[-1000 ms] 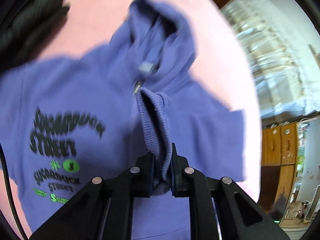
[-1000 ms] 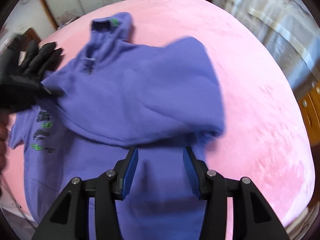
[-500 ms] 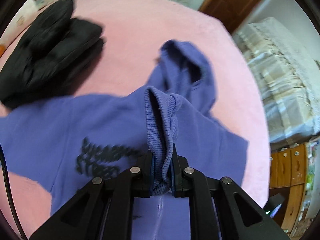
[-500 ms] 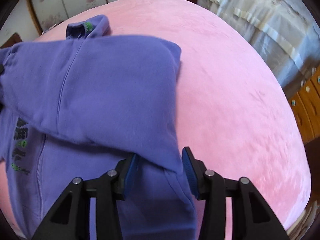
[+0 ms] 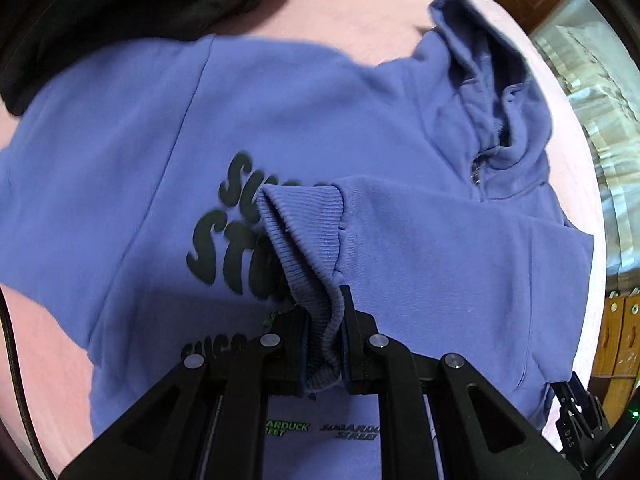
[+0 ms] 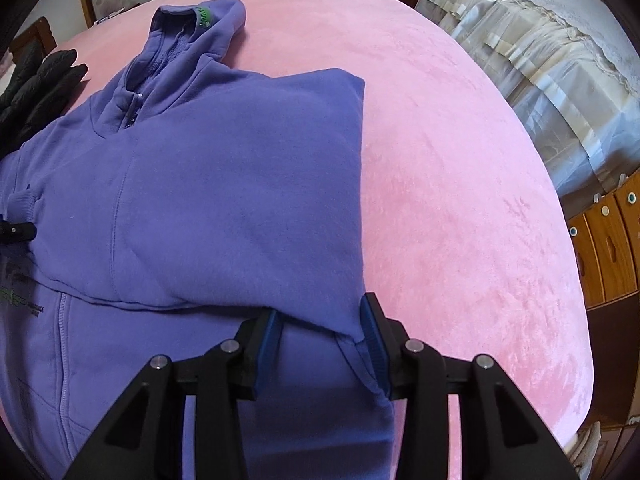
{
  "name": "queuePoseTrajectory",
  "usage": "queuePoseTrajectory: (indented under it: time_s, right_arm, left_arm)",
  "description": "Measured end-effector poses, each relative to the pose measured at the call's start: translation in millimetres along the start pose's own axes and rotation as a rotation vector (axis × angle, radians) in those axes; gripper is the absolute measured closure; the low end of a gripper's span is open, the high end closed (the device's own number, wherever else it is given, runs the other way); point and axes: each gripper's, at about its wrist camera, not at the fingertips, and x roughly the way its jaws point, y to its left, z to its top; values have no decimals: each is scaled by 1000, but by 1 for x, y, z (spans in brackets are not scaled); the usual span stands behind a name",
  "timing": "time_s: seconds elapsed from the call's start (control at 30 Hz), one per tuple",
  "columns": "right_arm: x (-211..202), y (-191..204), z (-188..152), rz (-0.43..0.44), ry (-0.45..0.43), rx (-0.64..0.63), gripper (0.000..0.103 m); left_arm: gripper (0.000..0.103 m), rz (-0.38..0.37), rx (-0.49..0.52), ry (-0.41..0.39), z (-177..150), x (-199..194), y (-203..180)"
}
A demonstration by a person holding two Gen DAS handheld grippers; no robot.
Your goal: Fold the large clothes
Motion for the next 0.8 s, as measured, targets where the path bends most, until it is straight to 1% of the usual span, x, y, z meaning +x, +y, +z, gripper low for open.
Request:
queuePoseTrajectory:
  time_s: [0.03,0.1,0.2,0.27,0.3,0.33,0.4,0.47,0.57,0.63,0.8]
  right_arm:
    - [-2,0,-1,1,0,4,62]
    - [-3,0,-2,4,6,10,62]
    - [-2,2,-5,-6,17,6,62]
    - [-5,3,-5,-2,23,3,62]
    - [-8,4,-4,7,23,3,62]
    - [-11,4,-3,16,21,2,62]
    - [-20,4,-1,29,14,-5,62]
    - [-29,7,2,47,11,-17,62]
    - [-45,9,10,86,8,-29,62]
    - [-59,9,17,123,5,-29,62]
    - [-101,9,39,231,-11,-55,62]
  left_arm:
    - [93,12,21,-17,1,-2,-3]
    - [92,38,50,-23,3,-2,-7]
    - [77,89,71,-1,3,5,-8]
    - [70,96,77,16,6,0,-10]
    - [59,94,80,23,7,-4,-12]
    - [44,102,85,21,7,-10,-14]
    - [35,130,96,-23,7,-28,-19]
    - [32,146,127,-62,5,-52,-27]
    - [27,157,146,-92,1,-83,-38]
    - [22,159,145,-112,-4,-105,-44]
    - [18,144,134,-172,-19,-160,-67]
